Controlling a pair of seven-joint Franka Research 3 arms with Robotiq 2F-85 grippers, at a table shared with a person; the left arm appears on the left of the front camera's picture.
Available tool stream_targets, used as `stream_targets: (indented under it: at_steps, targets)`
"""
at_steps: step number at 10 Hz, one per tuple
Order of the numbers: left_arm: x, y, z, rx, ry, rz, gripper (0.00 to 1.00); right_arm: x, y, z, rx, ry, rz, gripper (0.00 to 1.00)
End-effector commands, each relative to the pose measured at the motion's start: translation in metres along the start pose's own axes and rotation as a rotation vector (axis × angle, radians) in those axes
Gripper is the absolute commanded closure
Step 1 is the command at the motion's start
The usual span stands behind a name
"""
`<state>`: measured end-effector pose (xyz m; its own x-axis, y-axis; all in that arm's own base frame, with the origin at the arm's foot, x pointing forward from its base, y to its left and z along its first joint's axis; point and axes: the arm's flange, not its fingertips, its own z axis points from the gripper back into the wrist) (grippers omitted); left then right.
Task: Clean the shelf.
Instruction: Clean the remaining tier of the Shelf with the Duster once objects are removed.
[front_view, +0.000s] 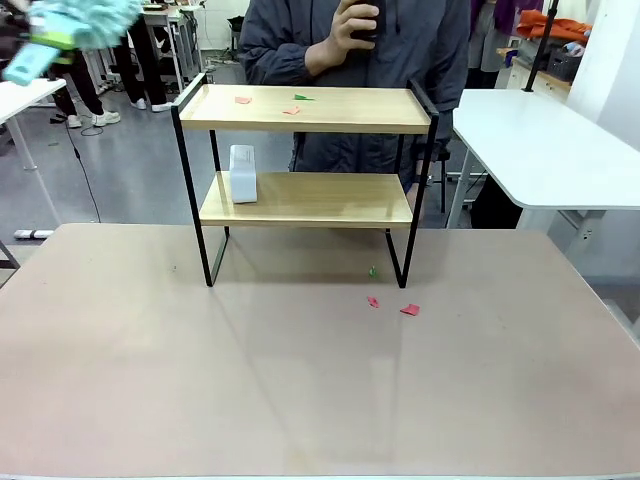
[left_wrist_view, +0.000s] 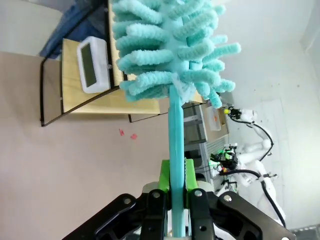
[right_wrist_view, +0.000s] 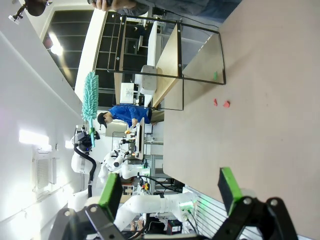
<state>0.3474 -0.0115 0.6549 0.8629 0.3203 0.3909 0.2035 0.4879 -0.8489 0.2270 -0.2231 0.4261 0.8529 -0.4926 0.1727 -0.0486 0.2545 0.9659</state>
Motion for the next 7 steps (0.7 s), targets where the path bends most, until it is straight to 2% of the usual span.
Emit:
stream_targets:
  at_steps: [1, 4, 7]
  targets:
    - [0.017, -0.018, -0.031, 0.060, 0.070, 0.006, 0.88, 0.001, 0.000, -0.002, 0.018, -0.012, 0.028, 0.00]
    - [0.025, -0.025, -0.089, 0.175, 0.136, 0.037, 0.88, 0.001, 0.000, -0.002, 0.018, -0.012, 0.028, 0.00]
    - [0.018, -0.021, -0.119, 0.229, 0.214, 0.023, 0.88, 0.001, 0.000, -0.002, 0.018, -0.012, 0.028, 0.00]
